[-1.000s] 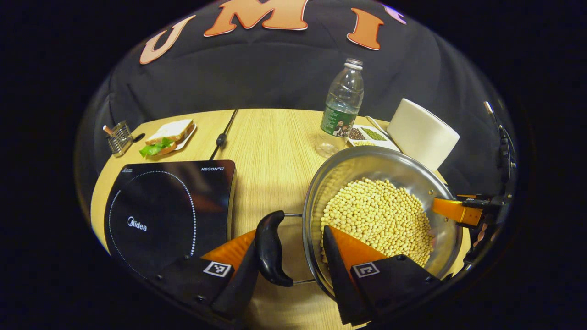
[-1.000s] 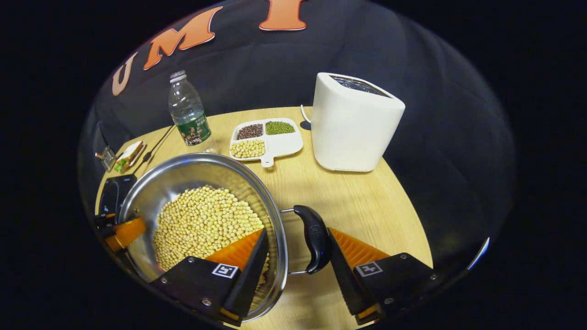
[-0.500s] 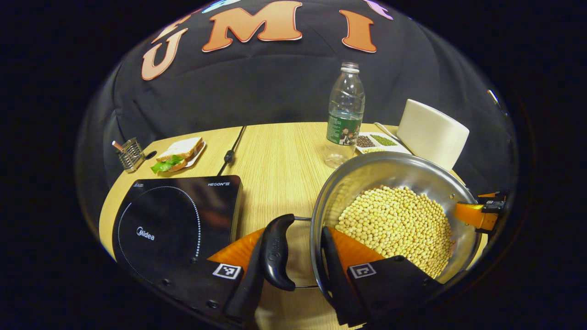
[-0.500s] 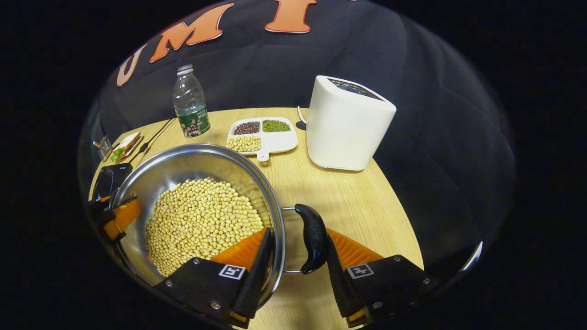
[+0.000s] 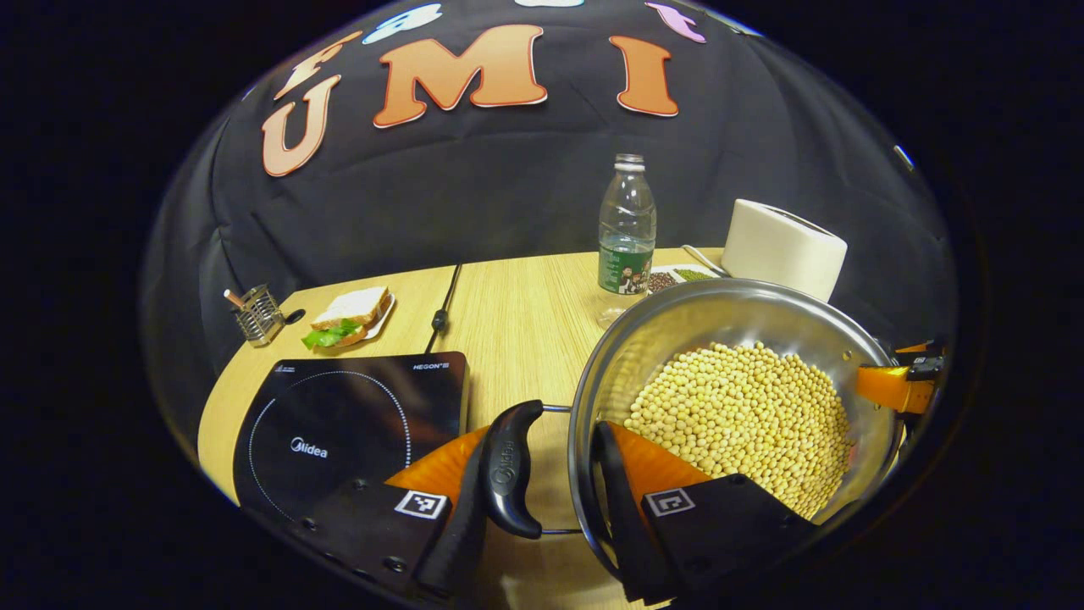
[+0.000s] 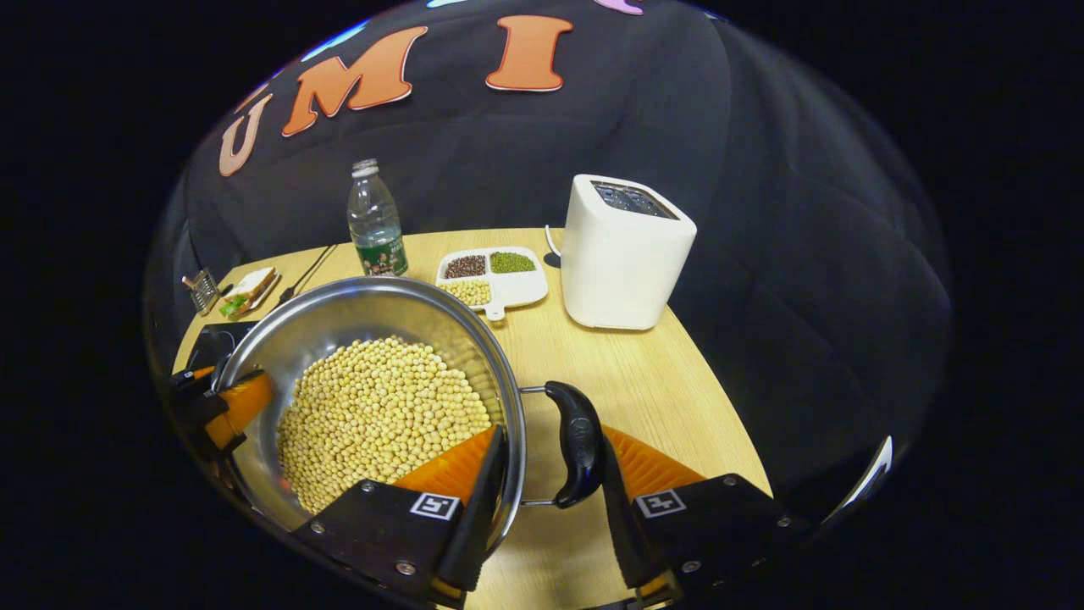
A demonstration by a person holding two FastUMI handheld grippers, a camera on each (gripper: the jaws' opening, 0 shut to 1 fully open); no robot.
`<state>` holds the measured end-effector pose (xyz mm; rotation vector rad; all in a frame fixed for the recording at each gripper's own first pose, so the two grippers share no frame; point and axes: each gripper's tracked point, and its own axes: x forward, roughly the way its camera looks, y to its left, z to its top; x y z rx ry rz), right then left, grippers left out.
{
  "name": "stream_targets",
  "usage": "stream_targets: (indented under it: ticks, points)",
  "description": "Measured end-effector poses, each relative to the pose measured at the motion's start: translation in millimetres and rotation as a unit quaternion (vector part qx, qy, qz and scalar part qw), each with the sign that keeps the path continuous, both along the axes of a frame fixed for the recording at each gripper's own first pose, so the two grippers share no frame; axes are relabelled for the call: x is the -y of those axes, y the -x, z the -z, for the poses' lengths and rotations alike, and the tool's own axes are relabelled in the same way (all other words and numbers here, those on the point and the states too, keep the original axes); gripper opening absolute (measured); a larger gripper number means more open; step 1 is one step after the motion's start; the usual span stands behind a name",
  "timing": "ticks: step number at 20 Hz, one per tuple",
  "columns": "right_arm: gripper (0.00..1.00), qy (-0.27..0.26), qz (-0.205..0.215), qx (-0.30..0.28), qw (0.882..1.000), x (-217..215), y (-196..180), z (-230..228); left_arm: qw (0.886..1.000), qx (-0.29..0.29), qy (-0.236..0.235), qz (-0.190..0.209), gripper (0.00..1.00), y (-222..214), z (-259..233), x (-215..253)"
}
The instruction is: First push the handle of the pot to place it horizontally, then grasp the pot with both hands and set it on the induction cooktop.
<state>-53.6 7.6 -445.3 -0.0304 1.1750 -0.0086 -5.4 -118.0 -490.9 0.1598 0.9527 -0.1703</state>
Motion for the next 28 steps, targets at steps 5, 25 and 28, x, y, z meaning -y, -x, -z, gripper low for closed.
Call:
stream_targets:
  ticks: [5,25,28]
  points:
    - [0.55,-0.011,-0.006,0.017,1.000,-19.5,-0.9,-28.9,1.000,0.018,0.004,-0.014,0.67,-2.0,-29.4,-24.3]
    - [0.55,-0.076,-0.084,0.076,0.991,-198.1,-25.1,-107.1,0.991,0.085,-0.032,-0.094,0.67,-17.2,-142.3,-207.8]
    - [0.59,-0.088,-0.095,0.071,0.989,-223.9,-24.9,-102.5,0.990,0.082,-0.045,-0.106,0.70,-17.8,-141.6,-235.7]
